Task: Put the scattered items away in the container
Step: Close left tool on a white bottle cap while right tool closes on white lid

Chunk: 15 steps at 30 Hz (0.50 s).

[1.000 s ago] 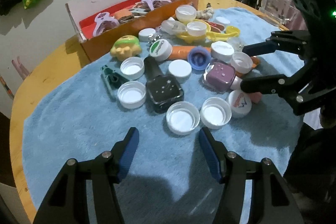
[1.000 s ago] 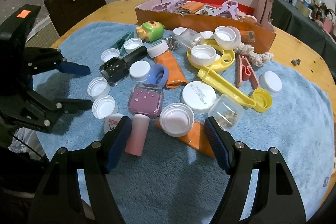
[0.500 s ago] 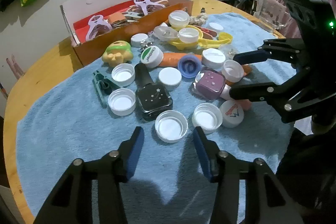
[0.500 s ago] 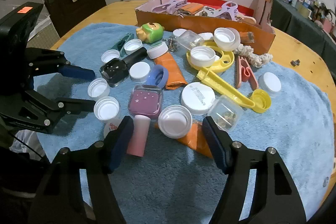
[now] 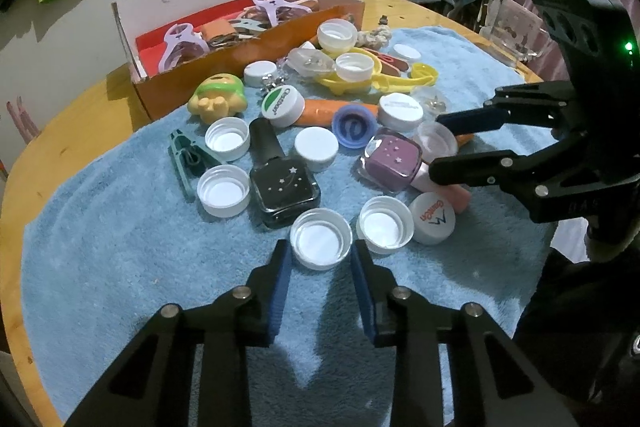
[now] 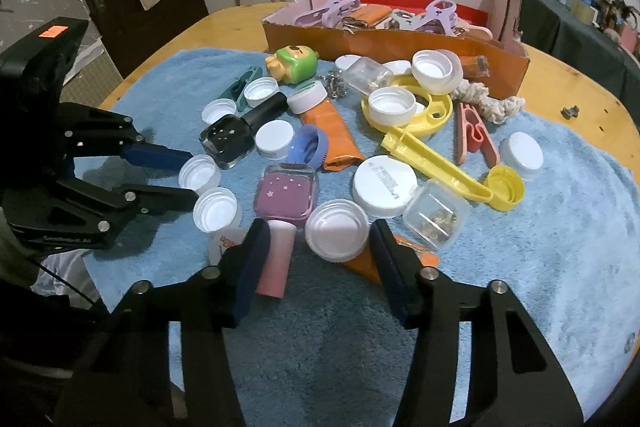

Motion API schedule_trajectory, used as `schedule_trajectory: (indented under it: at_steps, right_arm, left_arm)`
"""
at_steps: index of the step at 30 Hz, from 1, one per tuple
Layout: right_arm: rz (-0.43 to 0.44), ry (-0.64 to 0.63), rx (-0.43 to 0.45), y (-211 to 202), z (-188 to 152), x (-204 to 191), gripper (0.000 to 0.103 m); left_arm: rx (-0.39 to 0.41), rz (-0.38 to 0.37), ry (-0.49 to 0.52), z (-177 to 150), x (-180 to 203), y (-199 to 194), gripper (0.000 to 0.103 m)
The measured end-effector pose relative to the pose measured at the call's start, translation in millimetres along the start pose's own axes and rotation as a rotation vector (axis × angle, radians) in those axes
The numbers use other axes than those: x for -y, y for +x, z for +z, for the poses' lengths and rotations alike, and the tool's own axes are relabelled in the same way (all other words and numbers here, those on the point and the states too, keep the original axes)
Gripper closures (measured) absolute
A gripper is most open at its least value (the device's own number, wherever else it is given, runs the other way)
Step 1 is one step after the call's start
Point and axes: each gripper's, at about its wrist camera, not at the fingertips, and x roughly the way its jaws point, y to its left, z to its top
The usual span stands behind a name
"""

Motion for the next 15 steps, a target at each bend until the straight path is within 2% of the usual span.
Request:
schedule_trajectory:
  at_steps: [4,15]
  right_arm:
    - [0.004,0.012,-0.001,-1.0,0.0,2.0,0.071]
    - [-0.012,0.003,-0.01,-2.1,-4.0,4.9,0.071]
  left_arm:
    - [0.008,-0.002,-0.012,0.1,-0.5,-1.7,0.071]
    - [0.011,0.002,-0.015,1.2,-0.5,-3.0,0.071]
